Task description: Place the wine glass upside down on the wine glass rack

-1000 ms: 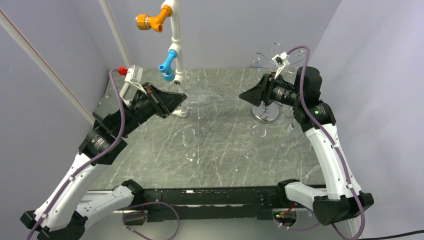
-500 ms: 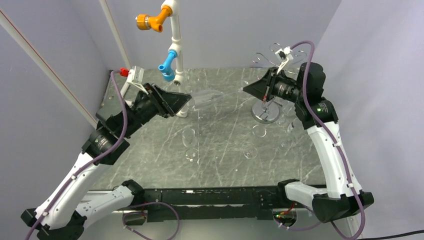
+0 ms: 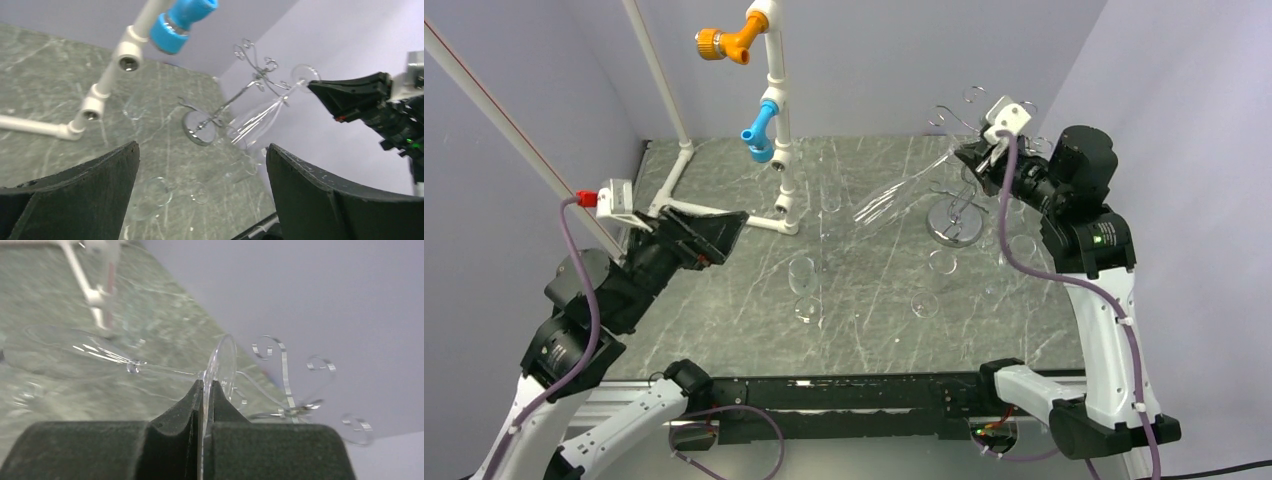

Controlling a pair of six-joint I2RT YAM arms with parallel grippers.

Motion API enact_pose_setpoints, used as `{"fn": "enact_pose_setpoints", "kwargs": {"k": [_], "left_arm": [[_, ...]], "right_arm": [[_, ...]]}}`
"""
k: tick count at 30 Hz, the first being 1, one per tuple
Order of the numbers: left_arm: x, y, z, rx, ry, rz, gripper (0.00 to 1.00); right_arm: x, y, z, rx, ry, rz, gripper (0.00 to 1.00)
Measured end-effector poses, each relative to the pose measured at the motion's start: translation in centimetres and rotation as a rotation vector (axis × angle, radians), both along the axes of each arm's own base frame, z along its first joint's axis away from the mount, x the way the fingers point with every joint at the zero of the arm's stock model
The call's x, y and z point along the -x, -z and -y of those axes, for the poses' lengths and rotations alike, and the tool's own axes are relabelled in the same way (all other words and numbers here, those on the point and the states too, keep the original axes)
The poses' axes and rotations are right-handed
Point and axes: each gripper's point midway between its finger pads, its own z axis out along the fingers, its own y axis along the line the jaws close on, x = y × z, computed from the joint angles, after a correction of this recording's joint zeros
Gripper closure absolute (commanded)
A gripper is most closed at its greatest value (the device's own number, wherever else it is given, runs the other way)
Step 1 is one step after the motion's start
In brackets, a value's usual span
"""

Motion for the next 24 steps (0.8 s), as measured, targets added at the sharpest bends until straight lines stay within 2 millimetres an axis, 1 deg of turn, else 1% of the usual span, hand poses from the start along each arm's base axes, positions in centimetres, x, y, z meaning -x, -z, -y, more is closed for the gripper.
{"fn": "enact_pose_setpoints", "kwargs": {"k": [3,7,12,13,15,17,19,24], "left_arm": [[0.1,1.1,-1.2,-0.025,-0.049,-0.030,0.01],[-0.2,3.0,-1.6,-0.076,-0.080,-0.087,0.01],[-0.2,4.9,-1.7,-0.101,-0.081,-0.121,0.01],[-0.1,5.4,-1.7,-0.103,-0.080,-0.127,0.01],[0.0,6.5,-1.8,-0.108,-0.079,-0.140,0.01],[0.1,7.4,-1.7,-0.113,-0.076,-0.150,0.01],[0.2,7.8,-1.6,-0.119,-0.069,-0.157,0.01],[0.1,8.2,-1.0,-0.133,-0.041,-0.171,0.01]], "right_arm": [[-0.9,0.0,1.2,0.145,0.023,0.104,1.00],[-2.2,0.5,2.2,0.280,0.047,0.177,1.00],[-3.4,2.7,3.7,0.398,0.096,0.177,1.00],[-3.6,3.4,4.1,0.424,0.108,0.172,1.00],[-3.6,4.6,4.7,0.463,0.124,0.158,1.00],[-3.8,5.3,5.3,0.500,0.146,0.152,1.00],[-4.1,5.3,6.1,0.531,0.178,0.156,1.00],[-4.9,5.0,7.2,0.581,0.238,0.175,1.00]]}}
